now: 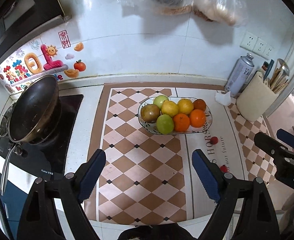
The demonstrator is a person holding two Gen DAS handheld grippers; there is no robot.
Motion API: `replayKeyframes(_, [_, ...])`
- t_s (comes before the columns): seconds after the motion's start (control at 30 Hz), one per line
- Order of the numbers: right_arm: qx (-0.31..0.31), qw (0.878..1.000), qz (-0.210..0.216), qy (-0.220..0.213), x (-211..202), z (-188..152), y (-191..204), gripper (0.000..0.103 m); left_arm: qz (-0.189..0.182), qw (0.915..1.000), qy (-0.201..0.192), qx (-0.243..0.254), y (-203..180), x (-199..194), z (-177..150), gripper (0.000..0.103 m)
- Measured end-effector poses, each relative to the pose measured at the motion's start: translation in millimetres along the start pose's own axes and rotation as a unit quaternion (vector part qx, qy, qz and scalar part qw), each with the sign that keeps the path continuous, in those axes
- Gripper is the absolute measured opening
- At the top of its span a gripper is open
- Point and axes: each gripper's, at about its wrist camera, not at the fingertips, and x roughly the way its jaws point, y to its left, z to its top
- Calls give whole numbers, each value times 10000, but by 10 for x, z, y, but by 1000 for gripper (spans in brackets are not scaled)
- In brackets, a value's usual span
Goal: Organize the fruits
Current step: 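Lift both tools away from the plate toward the red tomatoes, then grasp a red tomato with the right tool while the left tool grasps the other tomato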
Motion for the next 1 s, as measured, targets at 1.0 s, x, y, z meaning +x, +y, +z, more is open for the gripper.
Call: replayKeyframes(1.0, [969, 9867, 597, 1158, 1420, -341, -1401, 79, 1239, 9876, 966, -4, -424, 1203, -244, 97])
